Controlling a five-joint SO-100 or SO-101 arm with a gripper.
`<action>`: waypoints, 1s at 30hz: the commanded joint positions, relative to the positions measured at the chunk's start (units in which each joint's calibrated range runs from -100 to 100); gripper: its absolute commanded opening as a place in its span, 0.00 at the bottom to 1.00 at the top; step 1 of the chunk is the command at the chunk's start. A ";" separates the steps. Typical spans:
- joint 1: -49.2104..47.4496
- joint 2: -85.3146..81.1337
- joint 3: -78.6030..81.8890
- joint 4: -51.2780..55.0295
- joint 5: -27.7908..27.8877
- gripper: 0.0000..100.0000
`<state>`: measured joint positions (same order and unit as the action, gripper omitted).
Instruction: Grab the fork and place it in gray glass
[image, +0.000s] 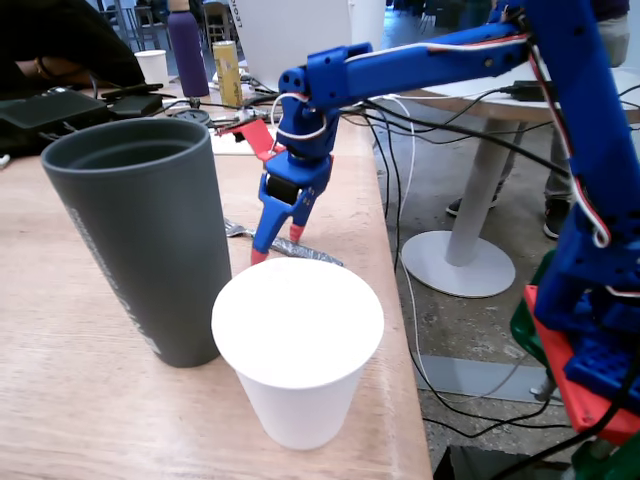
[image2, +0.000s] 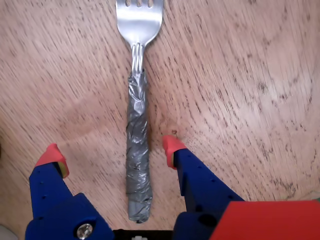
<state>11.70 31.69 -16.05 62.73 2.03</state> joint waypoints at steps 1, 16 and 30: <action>-0.19 -0.64 -2.31 1.96 0.10 0.42; -0.19 -0.56 -1.46 2.13 0.29 0.05; -1.88 -1.42 -0.33 2.05 0.59 0.00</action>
<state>10.47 31.69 -16.50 64.72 2.37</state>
